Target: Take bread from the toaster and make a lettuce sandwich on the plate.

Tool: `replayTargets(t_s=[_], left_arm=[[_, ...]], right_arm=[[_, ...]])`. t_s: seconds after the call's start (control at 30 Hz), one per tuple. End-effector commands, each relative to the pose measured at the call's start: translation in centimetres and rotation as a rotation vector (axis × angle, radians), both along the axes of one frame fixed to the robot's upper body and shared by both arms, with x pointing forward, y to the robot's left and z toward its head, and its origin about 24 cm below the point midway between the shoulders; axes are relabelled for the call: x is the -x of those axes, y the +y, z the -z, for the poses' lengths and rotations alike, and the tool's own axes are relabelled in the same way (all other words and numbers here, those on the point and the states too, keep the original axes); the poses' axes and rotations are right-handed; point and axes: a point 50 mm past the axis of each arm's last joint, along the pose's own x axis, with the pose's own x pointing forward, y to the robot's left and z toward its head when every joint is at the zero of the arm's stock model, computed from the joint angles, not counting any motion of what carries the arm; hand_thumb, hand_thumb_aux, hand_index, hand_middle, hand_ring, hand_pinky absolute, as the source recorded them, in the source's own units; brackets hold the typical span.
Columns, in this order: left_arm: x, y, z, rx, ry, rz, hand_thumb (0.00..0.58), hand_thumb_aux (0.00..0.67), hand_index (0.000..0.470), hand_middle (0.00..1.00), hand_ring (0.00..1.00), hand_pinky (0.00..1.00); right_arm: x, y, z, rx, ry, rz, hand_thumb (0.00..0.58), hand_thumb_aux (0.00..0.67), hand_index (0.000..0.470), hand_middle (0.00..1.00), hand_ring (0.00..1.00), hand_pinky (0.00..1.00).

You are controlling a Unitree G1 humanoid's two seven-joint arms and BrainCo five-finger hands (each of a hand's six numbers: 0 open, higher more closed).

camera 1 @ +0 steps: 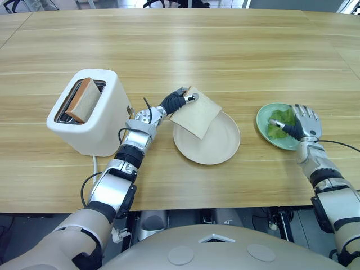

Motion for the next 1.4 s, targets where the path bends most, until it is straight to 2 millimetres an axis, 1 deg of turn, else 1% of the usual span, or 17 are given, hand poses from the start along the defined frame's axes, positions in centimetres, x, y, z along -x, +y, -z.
replayTargets(t_s=[0.03, 0.23, 0.27, 0.3, 0.33, 0.37, 0.47, 0.57, 0.63, 0.67, 0.7, 0.77, 0.83, 0.9, 0.93, 0.97, 1.4], left_arm=[[-0.3, -0.6, 0.3, -0.042, -0.018, 0.018, 0.580, 0.670, 0.460, 1.00, 1.00, 1.00], [-0.1, -1.5, 1.6, -0.091, 0.017, 0.042, 0.580, 0.670, 0.460, 1.00, 1.00, 1.00], [0.0, -1.7, 1.9, -0.100, 0.022, 0.051, 0.580, 0.670, 0.460, 1.00, 1.00, 1.00], [0.2, -2.1, 2.2, -0.110, 0.028, 0.071, 0.580, 0.670, 0.460, 1.00, 1.00, 1.00], [0.5, -2.4, 2.4, -0.115, 0.033, 0.095, 0.580, 0.670, 0.460, 1.00, 1.00, 1.00], [0.7, -2.7, 2.6, -0.119, 0.035, 0.112, 0.580, 0.670, 0.460, 1.00, 1.00, 1.00], [1.1, -3.0, 3.1, -0.157, 0.024, 0.140, 0.569, 0.578, 0.397, 1.00, 1.00, 1.00], [1.3, -3.0, 3.3, -0.180, 0.016, 0.155, 0.543, 0.502, 0.345, 1.00, 1.00, 1.00], [1.4, -3.0, 3.4, -0.213, -0.003, 0.162, 0.136, 0.084, 0.058, 1.00, 1.00, 1.00], [1.4, -2.9, 3.5, -0.235, -0.017, 0.159, 0.136, 0.084, 0.058, 1.00, 1.00, 1.00], [1.4, -2.8, 3.5, -0.247, -0.024, 0.153, 0.000, 0.000, 0.000, 0.98, 0.98, 0.98], [1.4, -2.8, 3.5, -0.249, -0.033, 0.143, 0.000, 0.000, 0.000, 0.84, 0.84, 0.84], [1.3, -2.8, 3.5, -0.259, -0.049, 0.129, 0.000, 0.000, 0.000, 0.44, 0.44, 0.44], [1.2, -2.7, 3.4, -0.272, -0.064, 0.116, 0.000, 0.000, 0.000, 0.33, 0.33, 0.33], [1.2, -2.6, 3.3, -0.277, -0.073, 0.110, 0.000, 0.000, 0.000, 0.07, 0.07, 0.07], [1.1, -2.5, 3.2, -0.283, -0.089, 0.099, 0.000, 0.000, 0.000, 0.01, 0.01, 0.01], [0.5, -2.1, 1.8, -0.310, -0.232, 0.034, 0.000, 0.000, 0.000, 0.00, 0.00, 0.00]], right_arm=[[0.0, 0.6, 0.7, 0.011, 0.047, -0.006, 0.000, 0.000, 0.000, 0.00, 0.00, 0.00], [0.4, 0.8, 1.7, -0.010, 0.127, -0.004, 0.000, 0.000, 0.000, 0.00, 0.00, 0.00], [0.5, 0.8, 1.7, -0.012, 0.136, -0.002, 0.160, 0.100, 0.069, 0.00, 0.00, 0.00], [0.6, 0.7, 1.8, -0.011, 0.140, 0.000, 0.160, 0.100, 0.069, 0.00, 0.00, 0.00], [0.6, 0.6, 1.8, -0.012, 0.140, 0.000, 0.403, 0.300, 0.206, 0.00, 0.00, 0.00], [0.6, 0.6, 1.7, -0.015, 0.139, 0.001, 0.403, 0.300, 0.206, 0.00, 0.00, 0.00], [0.6, 0.6, 1.6, -0.021, 0.125, -0.002, 0.573, 0.596, 0.409, 0.00, 0.00, 0.00], [0.5, 0.4, 1.3, -0.019, 0.099, -0.001, 0.580, 0.670, 0.460, 0.00, 0.00, 0.00], [0.5, 0.4, 1.1, -0.020, 0.076, -0.002, 0.580, 0.670, 0.460, 0.00, 0.00, 0.00], [0.4, 0.4, 1.0, -0.022, 0.063, -0.003, 0.580, 0.670, 0.460, 0.00, 0.00, 0.00], [0.3, 0.4, 0.9, -0.025, 0.050, -0.005, 0.580, 0.670, 0.460, 0.00, 0.00, 0.00], [0.2, 0.4, 0.6, -0.026, 0.023, -0.011, 0.580, 0.670, 0.460, 0.00, 0.00, 0.00], [0.0, 0.5, 0.4, -0.031, 0.000, -0.018, 0.580, 0.670, 0.460, 0.00, 0.00, 0.00], [-0.1, 0.6, 0.1, -0.030, -0.027, -0.027, 0.580, 0.670, 0.460, 0.00, 0.00, 0.00], [-0.2, 0.6, -0.2, -0.028, -0.049, -0.031, 0.580, 0.670, 0.460, 0.00, 0.00, 0.00], [-0.3, 0.6, -0.5, -0.025, -0.075, -0.035, 0.580, 0.670, 0.460, 0.00, 0.00, 0.00], [-1.2, 1.4, -3.3, -0.025, -0.324, -0.121, 0.580, 0.670, 0.460, 0.00, 0.00, 0.00]])
